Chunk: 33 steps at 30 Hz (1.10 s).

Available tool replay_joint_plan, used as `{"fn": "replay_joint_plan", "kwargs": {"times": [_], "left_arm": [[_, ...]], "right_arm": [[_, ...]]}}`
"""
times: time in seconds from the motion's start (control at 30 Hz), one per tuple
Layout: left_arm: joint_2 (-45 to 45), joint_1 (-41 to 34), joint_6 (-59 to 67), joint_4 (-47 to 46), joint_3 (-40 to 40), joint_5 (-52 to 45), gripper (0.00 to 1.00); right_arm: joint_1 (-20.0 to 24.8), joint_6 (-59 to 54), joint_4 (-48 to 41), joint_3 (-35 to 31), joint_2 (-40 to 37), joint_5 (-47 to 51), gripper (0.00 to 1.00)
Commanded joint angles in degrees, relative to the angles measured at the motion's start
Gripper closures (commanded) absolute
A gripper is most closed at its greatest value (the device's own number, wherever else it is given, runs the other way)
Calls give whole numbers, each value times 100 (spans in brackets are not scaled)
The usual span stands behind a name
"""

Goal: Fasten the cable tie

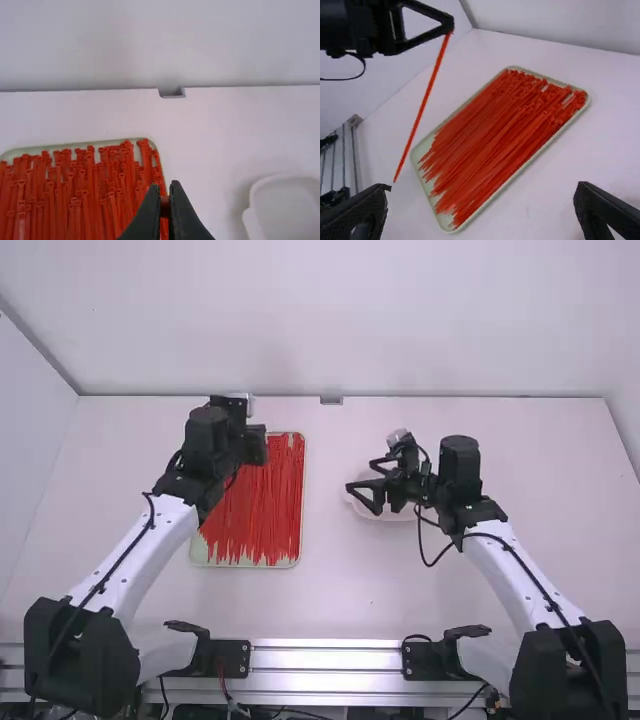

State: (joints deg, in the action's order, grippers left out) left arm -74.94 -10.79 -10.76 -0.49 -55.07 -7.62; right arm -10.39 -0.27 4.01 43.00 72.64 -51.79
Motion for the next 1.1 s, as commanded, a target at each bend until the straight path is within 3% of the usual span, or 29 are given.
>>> {"fn": "replay_joint_plan", "kwargs": {"times": [0.0,0.87,1.07], "left_arm": [[144,-44,4,98,39,-407,98],[144,-48,-192,2505,39,-3458,98],[144,-48,-638,3178,39,-3814,98]], "right_arm": [[-22,-20,68,199,44,-282,0],[-22,50,2179,199,50,-640,0],[-31,706,2857,199,50,-304,0]]}}
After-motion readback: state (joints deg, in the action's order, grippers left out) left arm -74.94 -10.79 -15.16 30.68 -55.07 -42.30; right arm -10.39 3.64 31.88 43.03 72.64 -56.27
